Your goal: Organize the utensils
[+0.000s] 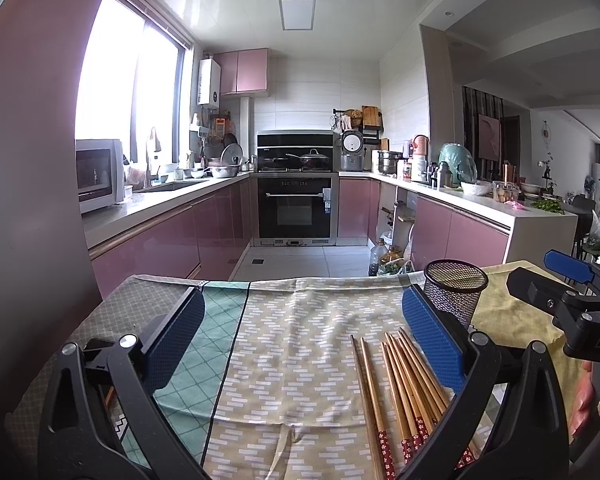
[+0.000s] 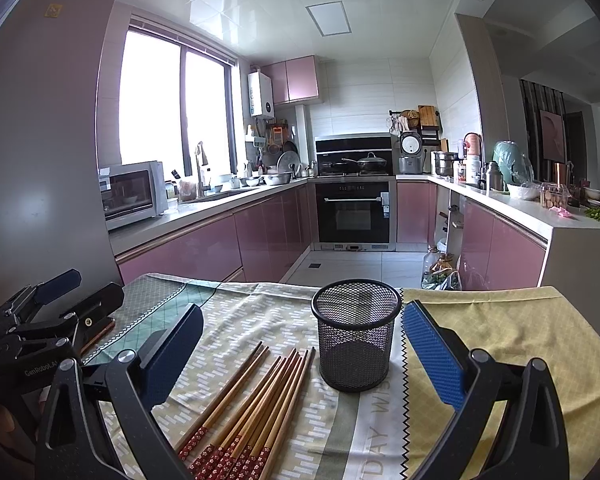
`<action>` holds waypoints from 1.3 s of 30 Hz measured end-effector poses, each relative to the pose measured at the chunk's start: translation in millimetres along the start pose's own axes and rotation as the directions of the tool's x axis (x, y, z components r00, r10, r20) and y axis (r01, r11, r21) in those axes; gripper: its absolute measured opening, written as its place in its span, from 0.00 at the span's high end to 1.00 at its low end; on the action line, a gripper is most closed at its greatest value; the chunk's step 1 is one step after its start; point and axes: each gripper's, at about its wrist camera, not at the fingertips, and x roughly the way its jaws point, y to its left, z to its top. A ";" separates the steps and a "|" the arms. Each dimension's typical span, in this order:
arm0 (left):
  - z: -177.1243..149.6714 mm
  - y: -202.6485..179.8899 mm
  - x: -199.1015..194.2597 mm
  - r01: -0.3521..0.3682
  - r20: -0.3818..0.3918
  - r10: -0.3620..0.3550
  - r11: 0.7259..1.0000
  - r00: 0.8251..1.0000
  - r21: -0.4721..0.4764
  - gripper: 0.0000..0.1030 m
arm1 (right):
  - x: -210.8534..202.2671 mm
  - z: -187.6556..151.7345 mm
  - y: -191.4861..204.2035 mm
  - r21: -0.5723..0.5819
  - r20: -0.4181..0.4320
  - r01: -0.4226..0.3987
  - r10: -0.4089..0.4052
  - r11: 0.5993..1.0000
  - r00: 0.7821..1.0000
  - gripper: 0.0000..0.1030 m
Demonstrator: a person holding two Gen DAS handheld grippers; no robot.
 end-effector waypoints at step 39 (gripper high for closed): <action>-50.4 -16.9 91.9 0.162 -0.453 -0.099 0.981 0.886 0.104 0.30 | 78.5 -65.2 -3.7 -0.049 -0.497 -0.025 -0.003 0.998 0.868 0.32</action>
